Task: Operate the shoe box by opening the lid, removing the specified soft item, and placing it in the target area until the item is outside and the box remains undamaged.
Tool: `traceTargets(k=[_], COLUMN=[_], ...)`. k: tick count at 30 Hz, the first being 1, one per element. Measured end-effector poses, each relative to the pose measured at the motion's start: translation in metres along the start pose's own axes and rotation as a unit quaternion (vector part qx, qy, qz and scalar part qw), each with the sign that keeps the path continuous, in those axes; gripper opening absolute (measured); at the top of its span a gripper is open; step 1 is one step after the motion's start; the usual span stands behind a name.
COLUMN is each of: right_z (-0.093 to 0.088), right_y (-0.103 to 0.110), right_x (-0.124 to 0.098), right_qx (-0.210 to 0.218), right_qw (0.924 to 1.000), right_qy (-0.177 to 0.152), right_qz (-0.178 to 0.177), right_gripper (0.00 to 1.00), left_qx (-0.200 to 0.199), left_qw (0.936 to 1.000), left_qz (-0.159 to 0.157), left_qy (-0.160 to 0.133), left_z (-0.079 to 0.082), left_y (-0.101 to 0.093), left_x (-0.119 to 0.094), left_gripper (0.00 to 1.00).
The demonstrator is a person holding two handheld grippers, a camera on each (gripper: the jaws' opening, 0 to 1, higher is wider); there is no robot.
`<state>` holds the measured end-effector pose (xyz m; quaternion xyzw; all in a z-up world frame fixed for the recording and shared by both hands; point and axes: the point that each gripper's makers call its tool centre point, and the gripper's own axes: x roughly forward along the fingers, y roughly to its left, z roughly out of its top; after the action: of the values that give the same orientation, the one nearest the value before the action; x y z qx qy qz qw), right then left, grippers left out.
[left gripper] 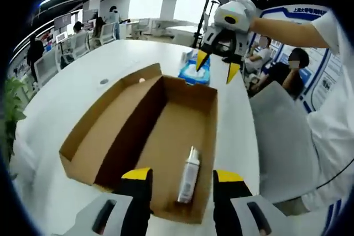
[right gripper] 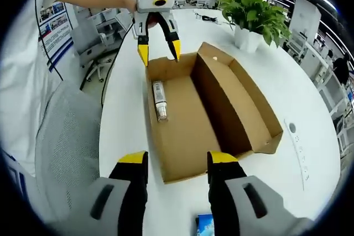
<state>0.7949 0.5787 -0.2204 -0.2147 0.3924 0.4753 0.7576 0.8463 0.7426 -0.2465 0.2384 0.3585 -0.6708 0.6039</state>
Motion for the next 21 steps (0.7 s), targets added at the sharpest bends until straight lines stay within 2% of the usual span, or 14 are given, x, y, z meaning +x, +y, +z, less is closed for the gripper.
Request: traceTargets(k=[3, 9, 12, 15, 17, 21], right_z=[0.0, -0.001, -0.001, 0.0, 0.0, -0.002], right_y=[-0.002, -0.002, -0.002, 0.001, 0.003, 0.002], right_x=[0.003, 0.013, 0.019, 0.022, 0.025, 0.028], right_qx=[0.001, 0.005, 0.007, 0.009, 0.01, 0.012], right_qw=[1.0, 0.9999, 0.9998, 0.9997, 0.9995, 0.9994], right_qy=[-0.002, -0.007, -0.01, -0.012, -0.014, -0.015], right_qz=[0.002, 0.01, 0.016, 0.022, 0.026, 0.03], right_gripper=[0.39, 0.39, 0.38, 0.38, 0.38, 0.38], left_qx=[0.011, 0.017, 0.019, 0.015, 0.018, 0.021], left_qw=[0.9995, 0.998, 0.9973, 0.9954, 0.9941, 0.9913], left_qz=[-0.017, -0.037, -0.047, -0.066, -0.075, -0.089], left_qy=[0.023, 0.047, 0.054, 0.068, 0.077, 0.094], left_z=[-0.006, -0.018, -0.016, -0.024, -0.023, -0.032], left_y=[-0.002, 0.007, 0.007, 0.01, 0.006, 0.006], left_x=[0.01, 0.025, 0.027, 0.032, 0.032, 0.039], left_gripper=[0.44, 0.44, 0.44, 0.44, 0.44, 0.43])
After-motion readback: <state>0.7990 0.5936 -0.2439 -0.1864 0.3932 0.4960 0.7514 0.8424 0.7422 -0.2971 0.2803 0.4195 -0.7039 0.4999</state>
